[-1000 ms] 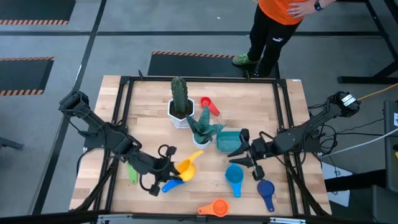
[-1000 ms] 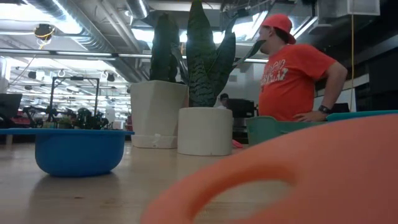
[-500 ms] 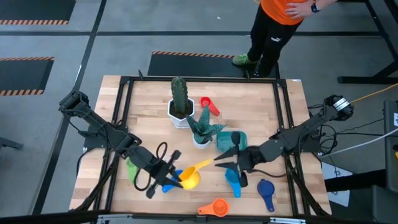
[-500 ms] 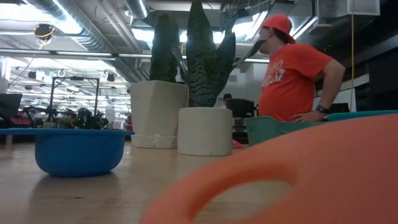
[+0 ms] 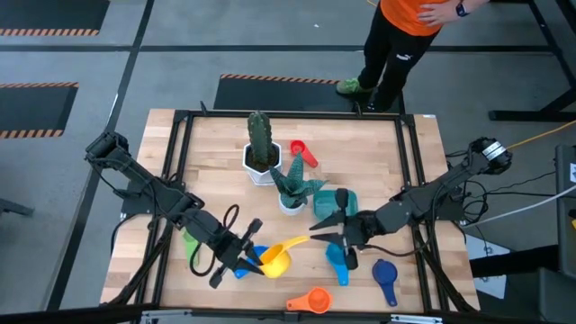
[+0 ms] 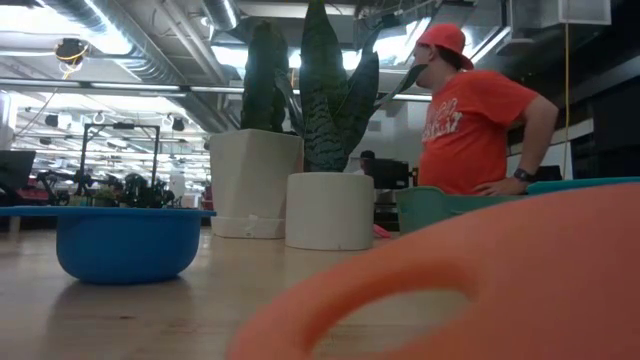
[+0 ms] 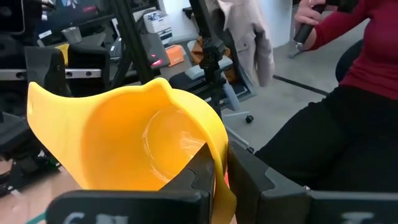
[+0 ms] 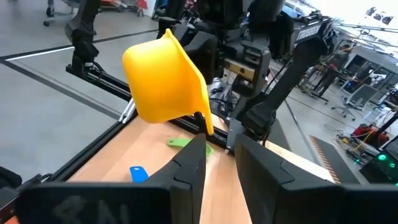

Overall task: Nest measuring cups in basket
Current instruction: Stack the yellow measuring cup on top of the light blue measuring cup

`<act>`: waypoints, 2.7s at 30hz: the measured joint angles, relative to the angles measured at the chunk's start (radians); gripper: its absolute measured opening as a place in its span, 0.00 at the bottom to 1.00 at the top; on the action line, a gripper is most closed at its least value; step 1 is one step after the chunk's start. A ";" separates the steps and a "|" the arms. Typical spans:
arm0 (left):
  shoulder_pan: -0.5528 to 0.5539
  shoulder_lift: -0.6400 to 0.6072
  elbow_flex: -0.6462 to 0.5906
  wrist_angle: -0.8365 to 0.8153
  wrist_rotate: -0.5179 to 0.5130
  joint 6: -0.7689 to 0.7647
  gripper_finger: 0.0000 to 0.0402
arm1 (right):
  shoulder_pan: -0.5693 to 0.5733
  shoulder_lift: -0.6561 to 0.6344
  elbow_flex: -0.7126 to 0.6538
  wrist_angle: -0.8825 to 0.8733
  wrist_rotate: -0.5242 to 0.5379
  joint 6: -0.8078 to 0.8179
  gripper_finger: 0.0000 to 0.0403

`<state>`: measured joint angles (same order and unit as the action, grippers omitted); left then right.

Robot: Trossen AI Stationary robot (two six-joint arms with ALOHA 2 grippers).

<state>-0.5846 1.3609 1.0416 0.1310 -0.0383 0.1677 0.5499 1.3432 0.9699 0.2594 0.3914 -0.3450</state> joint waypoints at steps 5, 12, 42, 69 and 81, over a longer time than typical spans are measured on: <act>0.000 0.000 0.000 0.002 0.000 0.001 0.08 | -0.004 0.001 0.000 0.013 -0.001 0.001 0.23; 0.000 0.000 0.000 0.006 0.000 0.002 0.07 | -0.020 0.003 0.000 0.024 -0.098 0.005 0.23; -0.001 0.000 0.000 0.006 0.003 -0.001 0.08 | -0.025 0.104 -0.001 0.234 -0.117 -0.004 0.03; 0.000 0.000 0.000 0.004 -0.007 -0.086 0.32 | -0.015 0.090 -0.002 0.059 -0.163 0.114 0.02; 0.000 0.000 0.000 -0.050 -0.029 -0.087 0.31 | 0.061 -0.046 -0.002 -0.349 -0.161 0.493 0.02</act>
<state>-0.5846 1.3613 1.0416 0.0809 -0.0669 0.0811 0.6106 1.2969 0.9680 -0.0892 0.2304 0.1479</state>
